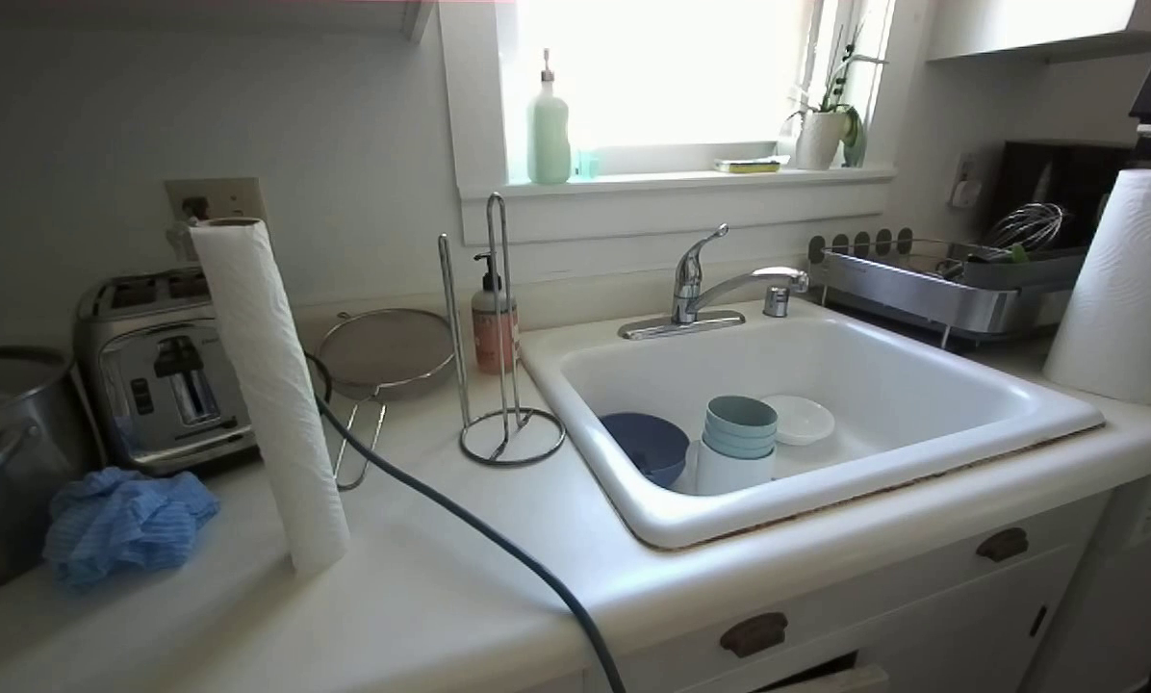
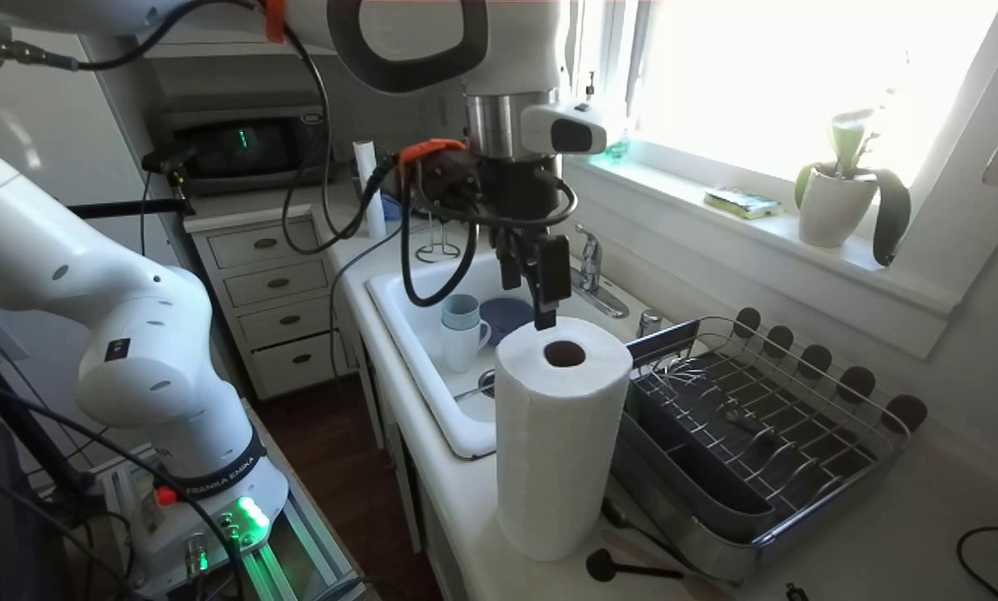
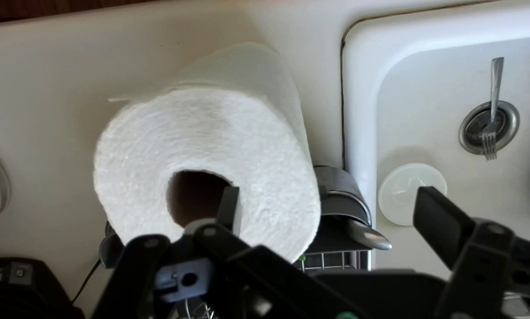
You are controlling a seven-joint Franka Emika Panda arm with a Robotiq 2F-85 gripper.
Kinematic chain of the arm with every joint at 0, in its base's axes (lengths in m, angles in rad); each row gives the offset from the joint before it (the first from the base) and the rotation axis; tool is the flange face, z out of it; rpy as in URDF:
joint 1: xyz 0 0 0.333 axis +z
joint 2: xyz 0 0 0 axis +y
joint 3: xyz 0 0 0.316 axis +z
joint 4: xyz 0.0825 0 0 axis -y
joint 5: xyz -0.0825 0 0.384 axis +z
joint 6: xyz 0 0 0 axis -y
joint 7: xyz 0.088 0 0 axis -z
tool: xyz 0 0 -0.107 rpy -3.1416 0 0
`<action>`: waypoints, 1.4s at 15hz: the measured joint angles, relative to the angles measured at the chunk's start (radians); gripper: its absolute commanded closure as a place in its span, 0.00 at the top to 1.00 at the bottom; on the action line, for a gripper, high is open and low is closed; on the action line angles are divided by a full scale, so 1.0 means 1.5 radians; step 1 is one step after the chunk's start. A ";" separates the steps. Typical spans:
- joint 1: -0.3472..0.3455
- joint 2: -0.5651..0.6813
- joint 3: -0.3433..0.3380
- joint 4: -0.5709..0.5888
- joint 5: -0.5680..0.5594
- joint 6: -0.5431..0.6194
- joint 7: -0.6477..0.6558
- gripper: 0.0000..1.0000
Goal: Put the paper towel to the right on the paper towel stand to the left
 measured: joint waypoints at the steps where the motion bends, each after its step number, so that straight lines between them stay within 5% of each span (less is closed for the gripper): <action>1: -0.002 0.004 -0.004 0.002 0.000 0.000 -0.003 1.00; 15: -0.008 0.040 -0.032 0.008 0.002 0.045 -0.049 0.84; 21: -0.008 0.048 -0.032 0.008 0.003 0.045 -0.054 0.59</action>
